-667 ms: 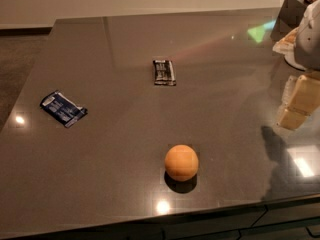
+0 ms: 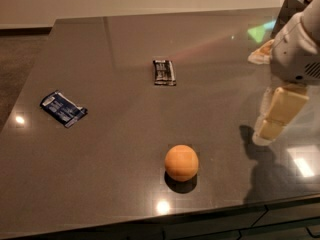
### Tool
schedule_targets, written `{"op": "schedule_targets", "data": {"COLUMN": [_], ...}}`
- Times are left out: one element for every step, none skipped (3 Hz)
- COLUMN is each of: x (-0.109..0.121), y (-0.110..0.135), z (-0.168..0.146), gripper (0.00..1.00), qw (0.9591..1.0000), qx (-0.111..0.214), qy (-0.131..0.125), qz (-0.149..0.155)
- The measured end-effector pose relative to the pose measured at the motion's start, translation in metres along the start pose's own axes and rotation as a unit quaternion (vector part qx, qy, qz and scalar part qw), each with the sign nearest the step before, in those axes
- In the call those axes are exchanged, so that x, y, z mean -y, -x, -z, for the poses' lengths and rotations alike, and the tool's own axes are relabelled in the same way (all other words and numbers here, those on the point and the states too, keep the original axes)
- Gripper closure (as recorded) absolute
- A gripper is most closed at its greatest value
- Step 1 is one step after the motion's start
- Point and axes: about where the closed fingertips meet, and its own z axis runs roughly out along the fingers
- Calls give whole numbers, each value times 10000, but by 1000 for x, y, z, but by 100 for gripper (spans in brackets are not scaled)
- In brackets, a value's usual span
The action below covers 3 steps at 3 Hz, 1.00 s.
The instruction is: Move orange near rxbar blueberry
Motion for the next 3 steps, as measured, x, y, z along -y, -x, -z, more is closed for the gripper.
{"op": "schedule_targets", "data": {"x": [-34,-56,-75], "y": [41,65,84], "z": [-38,-61,-87], "gripper": [0,0,0], "qw": [9958,9894,9833], "qx": [542,841,1012], "qy": [530,837,1047], "qz": [523,842,1092]}}
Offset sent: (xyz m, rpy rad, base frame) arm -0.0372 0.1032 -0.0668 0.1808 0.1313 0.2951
